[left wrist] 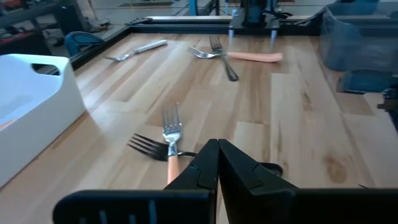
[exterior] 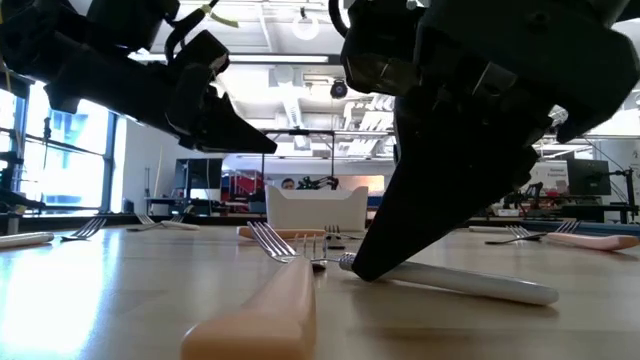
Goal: Sort silverware by color (type)
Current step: Put the bottom center white fork into the black bin
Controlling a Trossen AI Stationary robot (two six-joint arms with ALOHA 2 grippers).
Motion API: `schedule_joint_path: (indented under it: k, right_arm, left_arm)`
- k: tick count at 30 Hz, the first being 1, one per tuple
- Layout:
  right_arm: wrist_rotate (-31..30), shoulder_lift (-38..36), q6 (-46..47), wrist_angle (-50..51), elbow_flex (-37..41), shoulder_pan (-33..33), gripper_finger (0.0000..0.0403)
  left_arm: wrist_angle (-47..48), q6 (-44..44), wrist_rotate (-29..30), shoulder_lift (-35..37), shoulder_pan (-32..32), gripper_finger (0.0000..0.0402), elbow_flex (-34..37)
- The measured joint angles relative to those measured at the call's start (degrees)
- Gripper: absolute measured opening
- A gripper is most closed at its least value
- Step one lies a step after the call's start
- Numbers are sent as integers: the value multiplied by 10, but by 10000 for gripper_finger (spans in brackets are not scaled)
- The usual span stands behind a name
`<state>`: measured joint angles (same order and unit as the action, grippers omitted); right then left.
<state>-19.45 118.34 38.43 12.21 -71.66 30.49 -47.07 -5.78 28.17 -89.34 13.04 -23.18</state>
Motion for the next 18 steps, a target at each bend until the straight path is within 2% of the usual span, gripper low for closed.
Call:
schedule_joint_path:
  k: [4, 12, 15, 18]
  right_arm:
    - [-1, -1, 8, 20, -1, -5, 125]
    - [-3, -2, 22, 55, -2, -15, 33]
    - [5, 0, 13, 84, -21, -16, 30]
    - [6, 3, 5, 153, -55, -13, 30]
  left_arm:
    - [0, 0, 27, 0, 9, 1, 0]
    - [0, 0, 32, 0, 13, 0, 0]
    - [0, 0, 32, 0, 13, 1, 0]
    - [0, -1, 32, 0, 13, 1, 0]
